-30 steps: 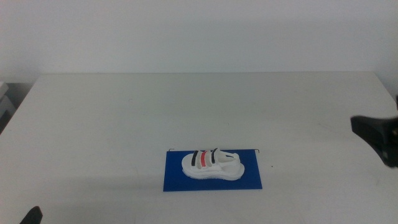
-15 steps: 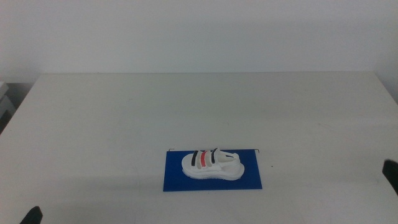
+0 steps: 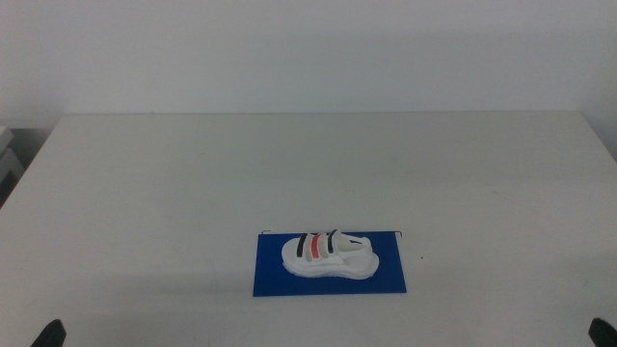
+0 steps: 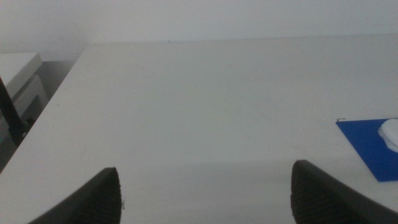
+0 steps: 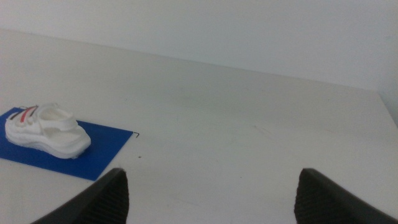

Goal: Use one arm to grab the shoe from the table and place it on the mat.

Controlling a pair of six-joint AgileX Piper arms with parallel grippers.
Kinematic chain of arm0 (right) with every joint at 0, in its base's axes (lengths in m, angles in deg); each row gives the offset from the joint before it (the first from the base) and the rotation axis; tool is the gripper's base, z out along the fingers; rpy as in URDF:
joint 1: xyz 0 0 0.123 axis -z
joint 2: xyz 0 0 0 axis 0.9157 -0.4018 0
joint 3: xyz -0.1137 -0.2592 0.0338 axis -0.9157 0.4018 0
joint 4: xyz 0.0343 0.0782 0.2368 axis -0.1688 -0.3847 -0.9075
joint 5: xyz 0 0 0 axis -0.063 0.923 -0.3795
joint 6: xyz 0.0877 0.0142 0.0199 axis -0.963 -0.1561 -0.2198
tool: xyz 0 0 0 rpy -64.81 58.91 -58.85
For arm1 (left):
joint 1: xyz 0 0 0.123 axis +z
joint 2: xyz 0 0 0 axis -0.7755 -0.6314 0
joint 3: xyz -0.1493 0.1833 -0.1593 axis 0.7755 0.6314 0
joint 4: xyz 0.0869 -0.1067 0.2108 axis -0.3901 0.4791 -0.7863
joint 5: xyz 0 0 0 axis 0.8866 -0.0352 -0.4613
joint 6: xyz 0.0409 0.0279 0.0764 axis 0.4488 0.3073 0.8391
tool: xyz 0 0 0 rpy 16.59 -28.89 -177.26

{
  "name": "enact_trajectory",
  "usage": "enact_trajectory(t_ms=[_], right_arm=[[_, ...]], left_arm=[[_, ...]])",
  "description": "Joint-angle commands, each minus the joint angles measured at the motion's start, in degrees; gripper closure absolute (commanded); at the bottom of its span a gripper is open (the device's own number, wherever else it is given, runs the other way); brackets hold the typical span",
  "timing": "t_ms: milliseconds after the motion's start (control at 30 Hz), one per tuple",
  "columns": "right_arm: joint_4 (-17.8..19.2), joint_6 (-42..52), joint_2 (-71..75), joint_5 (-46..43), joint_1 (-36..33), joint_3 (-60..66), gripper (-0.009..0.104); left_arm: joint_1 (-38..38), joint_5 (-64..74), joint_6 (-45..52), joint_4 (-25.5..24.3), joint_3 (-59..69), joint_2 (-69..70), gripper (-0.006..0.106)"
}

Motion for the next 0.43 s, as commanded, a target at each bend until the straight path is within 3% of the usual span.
enact_trajectory(t_ms=[0, 400], right_arm=[[0.8, 0.3, 1.8, -4.5, 0.5, 0.2, 0.024], [0.8, 0.3, 6.0, -3.3, 0.5, 3.6, 0.024]], left_arm=[[-0.3, -4.6, -0.3, 0.4, 0.4, 0.8, 0.007], [-0.3, -4.6, -0.3, 0.4, 0.4, 0.8, 0.007]])
